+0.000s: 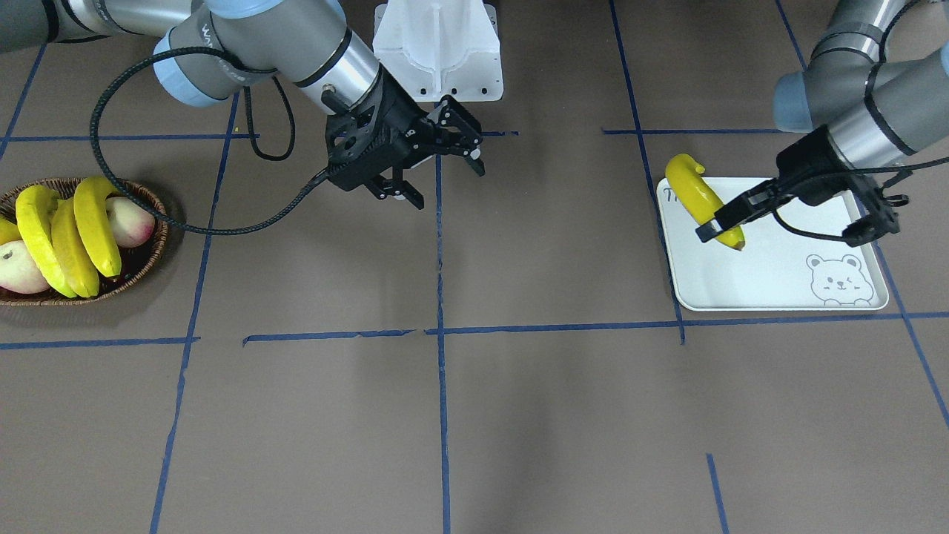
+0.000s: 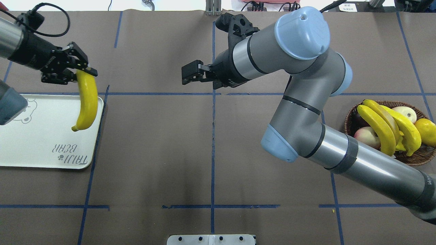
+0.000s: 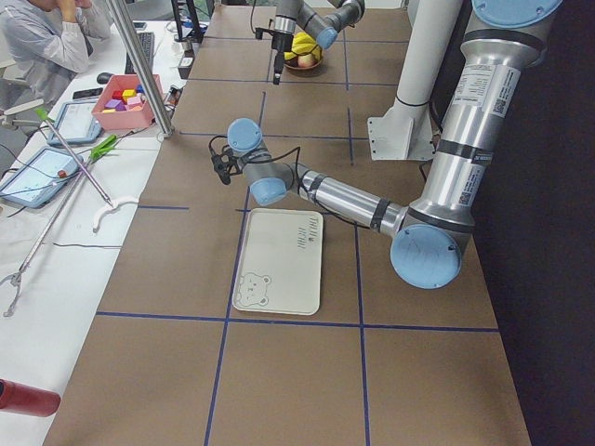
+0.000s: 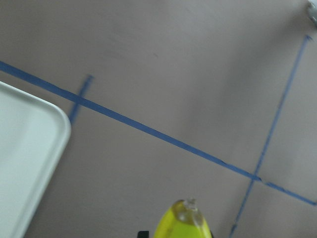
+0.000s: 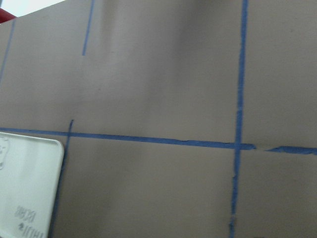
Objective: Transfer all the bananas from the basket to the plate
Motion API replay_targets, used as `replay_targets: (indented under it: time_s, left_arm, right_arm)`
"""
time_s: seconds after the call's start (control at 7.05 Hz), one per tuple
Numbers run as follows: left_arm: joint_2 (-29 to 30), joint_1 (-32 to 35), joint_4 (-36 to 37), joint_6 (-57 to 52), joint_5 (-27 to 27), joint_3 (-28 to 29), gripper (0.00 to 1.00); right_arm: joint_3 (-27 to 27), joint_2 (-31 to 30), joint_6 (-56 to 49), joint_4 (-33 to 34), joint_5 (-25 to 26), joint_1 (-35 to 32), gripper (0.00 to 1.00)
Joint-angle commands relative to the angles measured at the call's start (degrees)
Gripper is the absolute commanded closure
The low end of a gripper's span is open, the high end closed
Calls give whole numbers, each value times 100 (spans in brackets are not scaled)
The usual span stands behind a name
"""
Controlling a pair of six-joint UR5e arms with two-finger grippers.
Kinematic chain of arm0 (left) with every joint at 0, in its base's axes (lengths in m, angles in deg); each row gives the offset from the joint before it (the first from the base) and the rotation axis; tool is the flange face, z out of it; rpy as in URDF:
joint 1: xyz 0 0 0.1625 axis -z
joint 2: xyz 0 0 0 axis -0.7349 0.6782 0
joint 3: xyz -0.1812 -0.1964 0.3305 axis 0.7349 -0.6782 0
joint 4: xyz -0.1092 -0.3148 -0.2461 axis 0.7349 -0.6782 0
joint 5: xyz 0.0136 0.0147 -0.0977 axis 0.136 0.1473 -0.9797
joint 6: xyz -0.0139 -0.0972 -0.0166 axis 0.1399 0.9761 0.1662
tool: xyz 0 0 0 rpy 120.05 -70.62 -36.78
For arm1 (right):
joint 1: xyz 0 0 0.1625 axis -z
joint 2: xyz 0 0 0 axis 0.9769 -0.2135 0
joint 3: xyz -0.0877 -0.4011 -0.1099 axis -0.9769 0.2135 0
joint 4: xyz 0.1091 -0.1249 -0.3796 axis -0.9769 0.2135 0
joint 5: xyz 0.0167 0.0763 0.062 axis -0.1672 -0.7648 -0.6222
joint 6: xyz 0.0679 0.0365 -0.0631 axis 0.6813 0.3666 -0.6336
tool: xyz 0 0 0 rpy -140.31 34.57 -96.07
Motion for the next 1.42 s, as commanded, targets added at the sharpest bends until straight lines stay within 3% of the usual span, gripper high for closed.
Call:
replay_targets:
  time_s: [0.0, 0.28, 0.57, 0.99, 1.14, 1.28]
  left_arm:
    - [-333, 175, 14, -23, 16, 551, 100]
    - [-561, 175, 5, -380, 226, 1079, 100]
    - [-694, 445, -4, -1566, 227, 1754, 100]
    - [-633, 491, -48, -1825, 640, 2206, 97]
    - [-641, 491, -57, -1842, 649, 2206, 64]
    - [-633, 561, -65, -1982, 649, 2189, 2]
  right_arm:
    - [-12, -114, -967, 1108, -63, -329, 0]
    - [-160, -579, -1690, 1173, -597, -812, 0]
    - [-135, -590, -1763, 1173, -608, -841, 0]
    - [-126, -590, -1790, 1173, -599, -832, 0]
    - [-126, -598, -1798, 1173, -608, -840, 0]
    - [-135, -625, -1798, 1139, -617, -858, 0]
